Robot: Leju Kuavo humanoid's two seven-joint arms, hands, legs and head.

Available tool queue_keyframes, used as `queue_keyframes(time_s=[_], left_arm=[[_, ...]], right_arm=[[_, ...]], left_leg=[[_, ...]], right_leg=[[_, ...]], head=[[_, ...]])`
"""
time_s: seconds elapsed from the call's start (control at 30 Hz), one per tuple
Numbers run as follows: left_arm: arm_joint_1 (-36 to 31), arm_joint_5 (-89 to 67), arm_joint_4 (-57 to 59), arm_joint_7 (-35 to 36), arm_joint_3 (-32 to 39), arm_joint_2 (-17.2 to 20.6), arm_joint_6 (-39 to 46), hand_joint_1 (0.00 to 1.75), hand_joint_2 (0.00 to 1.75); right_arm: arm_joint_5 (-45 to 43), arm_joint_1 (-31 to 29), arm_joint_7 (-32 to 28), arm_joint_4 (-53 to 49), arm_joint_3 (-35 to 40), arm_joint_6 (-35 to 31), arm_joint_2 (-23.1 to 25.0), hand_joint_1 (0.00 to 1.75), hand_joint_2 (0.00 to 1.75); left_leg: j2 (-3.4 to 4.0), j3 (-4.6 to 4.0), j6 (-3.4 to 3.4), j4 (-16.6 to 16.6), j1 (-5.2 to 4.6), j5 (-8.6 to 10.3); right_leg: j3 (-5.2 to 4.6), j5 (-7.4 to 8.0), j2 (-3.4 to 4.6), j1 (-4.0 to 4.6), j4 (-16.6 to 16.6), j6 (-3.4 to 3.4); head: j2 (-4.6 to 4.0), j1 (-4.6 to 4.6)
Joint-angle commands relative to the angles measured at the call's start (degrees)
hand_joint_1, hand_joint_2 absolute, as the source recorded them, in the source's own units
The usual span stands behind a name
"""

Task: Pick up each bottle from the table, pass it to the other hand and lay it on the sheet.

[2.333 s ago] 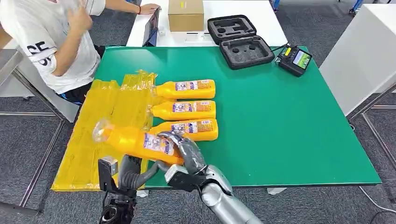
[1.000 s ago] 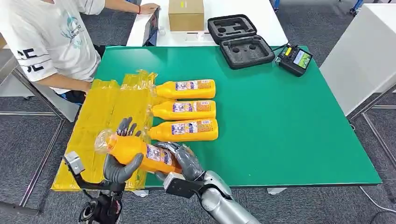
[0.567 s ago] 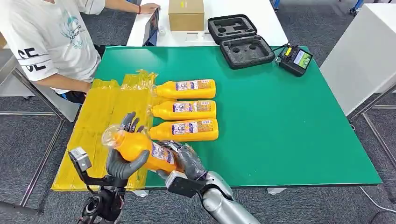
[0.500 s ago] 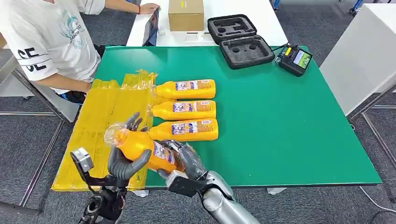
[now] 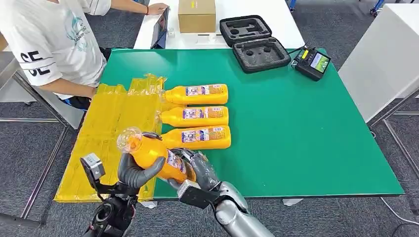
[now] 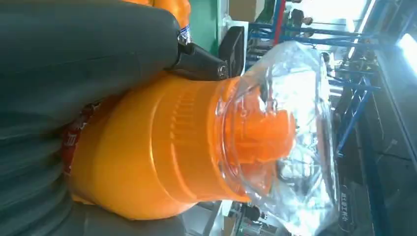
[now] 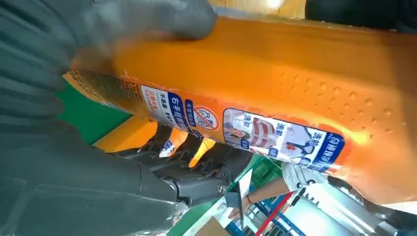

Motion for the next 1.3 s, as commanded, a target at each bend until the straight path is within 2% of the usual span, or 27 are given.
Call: queue_keyframes(time_s=[0.03,0.13,0.2,0.27,0.33,0.43,0.67,0.73,0.8,0.83,0.87,0.9,0.93,0.97,1.0,1.03,1.07,1.17,1.2,1.3], left_arm=[[-1.4,-0.5,2.5,-0.3,1.5,0.9,2.5,1.75,1.75],[-2.8,-3.9,1.5,-1.6,4.4,0.8,7.6,1.75,1.75],[-4.8,-7.0,1.7,-3.3,7.1,0.9,13.1,1.75,1.75],[-5.3,-6.9,1.9,-3.2,8.3,1.0,13.5,1.75,1.75],[-6.0,-10.5,2.0,-5.6,10.8,0.7,19.2,1.75,1.75],[-6.9,-12.6,1.5,-7.6,14.2,0.6,23.0,1.75,1.75],[-7.2,-12.4,1.2,-7.4,14.7,0.9,23.1,1.75,1.75],[-7.8,-17.7,-2.5,-7.8,17.6,0.2,30.0,1.75,1.75],[-10.3,-27.1,-1.3,-7.8,19.1,3.0,37.5,1.75,1.75],[-11.2,-29.6,-0.2,-7.1,19.3,4.0,37.2,1.75,1.75],[-13.3,-44.8,2.6,-1.3,18.0,6.9,38.3,1.75,1.75],[-14.4,-48.8,3.3,0.4,17.9,7.5,37.3,1.75,1.75],[-15.7,-60.2,5.8,6.0,16.0,9.4,35.1,1.75,1.75],[-17.1,-65.6,7.2,8.7,15.0,9.9,32.0,1.75,1.75],[-17.5,-66.5,7.9,9.0,14.9,9.8,31.5,1.75,1.75],[-20.0,-76.9,14.5,14.2,11.4,11.7,27.0,1.75,1.75],[-22.1,-81.3,20.6,16.4,9.1,12.1,22.6,1.75,1.75],[-23.9,-84.0,26.8,16.8,7.2,12.4,21.0,1.75,1.75],[-25.4,-85.9,33.6,17.3,5.8,12.3,19.9,1.75,1.75],[-26.2,-86.7,37.8,16.8,5.2,12.4,20.8,1.75,1.75]], right_arm=[[-0.6,1.0,-2.3,-4.5,0.4,-4.7,-0.3,0.0,0.0],[-5.8,3.4,-2.3,-13.9,1.7,-2.7,-1.8,0.0,0.0],[-12.9,4.7,-2.3,-21.6,3.3,1.7,-3.5,0.0,0.0],[-13.6,5.1,-2.3,-23.6,3.2,3.0,-3.5,0.0,0.0],[-18.1,5.6,-2.3,-28.9,4.1,6.2,-4.6,0.0,0.0],[-21.3,5.7,-2.3,-34.1,4.4,5.9,-5.1,0.0,0.0],[-21.4,5.7,-2.3,-34.1,4.3,6.0,-5.2,0.0,0.0],[-25.6,6.2,-2.3,-40.0,3.7,6.0,-4.7,0.0,0.0],[-26.6,7.2,-2.3,-45.1,1.9,2.1,-3.2,0.0,0.0],[-25.8,7.6,-2.3,-46.0,1.8,-0.2,-3.3,0.0,0.0],[-26.2,9.4,-2.3,-47.1,1.0,-2.7,-3.8,0.0,1.75],[-26.5,10.4,-2.3,-47.5,0.4,-2.7,-4.3,0.0,1.75],[-26.5,11.3,-2.3,-47.7,-0.4,-2.8,-4.3,0.0,1.75],[-27.1,12.1,-2.3,-47.1,-1.5,-1.1,-4.2,0.0,1.75],[-27.2,12.2,-2.3,-46.6,-1.9,-0.3,-4.1,0.0,1.75],[-26.7,12.0,-2.3,-45.5,-2.7,0.3,-3.6,0.0,1.75],[-27.0,11.3,-2.3,-43.5,-3.3,2.4,-2.9,0.0,1.75],[-26.7,10.2,-2.3,-42.2,-3.7,3.0,-2.3,0.0,1.75],[-26.5,9.0,-2.3,-40.5,-3.8,4.1,-1.7,0.0,1.75],[-26.3,8.4,-2.3,-39.7,-4.2,4.3,-1.2,0.0,1.75]], left_leg=[[-0.04,0.14,-0.05,0.0,0.01,-0.05],[-0.12,0.17,-0.06,0.0,0.04,-0.1],[-0.08,0.2,-0.08,0.0,0.06,-0.14],[-0.22,0.11,-0.07,0.1,0.05,-0.11],[-0.14,0.13,-0.07,0.0,0.06,-0.09],[-0.09,0.06,-0.05,0.0,0.04,-0.06],[-0.15,0.22,-0.06,0.0,0.06,-0.09],[-0.07,0.11,-0.03,0.0,0.04,-0.03],[-0.06,0.05,-0.05,0.1,0.05,-0.1],[-0.11,0.14,-0.07,0.2,0.08,-0.17],[-0.12,0.03,-0.08,0.1,0.08,-0.12],[-0.13,0.02,-0.07,0.0,0.05,-0.03],[-0.18,0.17,-0.1,0.1,0.08,-0.1],[-0.3,0.11,-0.08,0.0,0.08,-0.01],[-0.29,0.23,-0.11,0.0,0.12,-0.06],[-0.4,0.19,-0.08,0.0,0.09,0.02],[-0.37,0.29,-0.1,-0.1,0.1,-0.01],[-0.33,0.3,-0.07,-0.1,0.02,0.08],[-0.24,0.29,-0.07,-0.1,0.02,0.07],[-0.01,0.27,-0.07,-0.1,0.03,0.08]], right_leg=[[0.14,-0.06,0.0,0.01,0.0,-0.03],[0.21,-0.13,-0.06,0.03,0.0,-0.05],[0.23,-0.14,0.0,0.06,0.0,-0.06],[0.16,-0.16,-0.14,0.04,0.1,-0.05],[0.17,-0.12,-0.08,0.05,0.0,-0.05],[0.08,-0.08,-0.03,0.03,0.1,-0.04],[0.26,-0.13,-0.08,0.05,0.0,-0.05],[0.14,-0.05,-0.03,0.03,0.0,-0.03],[0.07,-0.12,-0.01,0.04,0.1,-0.04],[0.18,-0.19,-0.03,0.06,0.1,-0.06],[0.06,-0.15,-0.06,0.07,0.2,-0.07],[0.05,-0.09,-0.08,0.04,0.1,-0.07],[0.19,-0.16,-0.1,0.07,0.1,-0.1],[0.19,-0.11,-0.26,0.07,0.0,-0.07],[0.3,-0.16,-0.23,0.11,0.0,-0.1],[0.29,-0.12,-0.35,0.06,0.0,-0.08],[0.34,-0.14,-0.31,0.07,0.0,-0.09],[0.35,-0.08,-0.28,0.0,0.0,-0.06],[0.32,-0.06,-0.17,0.0,0.0,-0.06],[0.23,0.09,-0.02,0.01,0.0,-0.19]], head=[[0.0,0.0],[0.0,0.02],[0.0,-0.02],[0.0,0.0],[0.0,0.0],[0.0,0.0],[0.0,0.0],[0.0,0.0],[0.0,0.0],[0.0,0.0],[0.0,0.02],[0.0,-0.02],[0.0,0.02],[0.0,0.0],[0.0,0.0],[0.0,0.0],[0.0,-0.02],[0.0,0.0],[0.0,0.0],[0.0,0.0]])
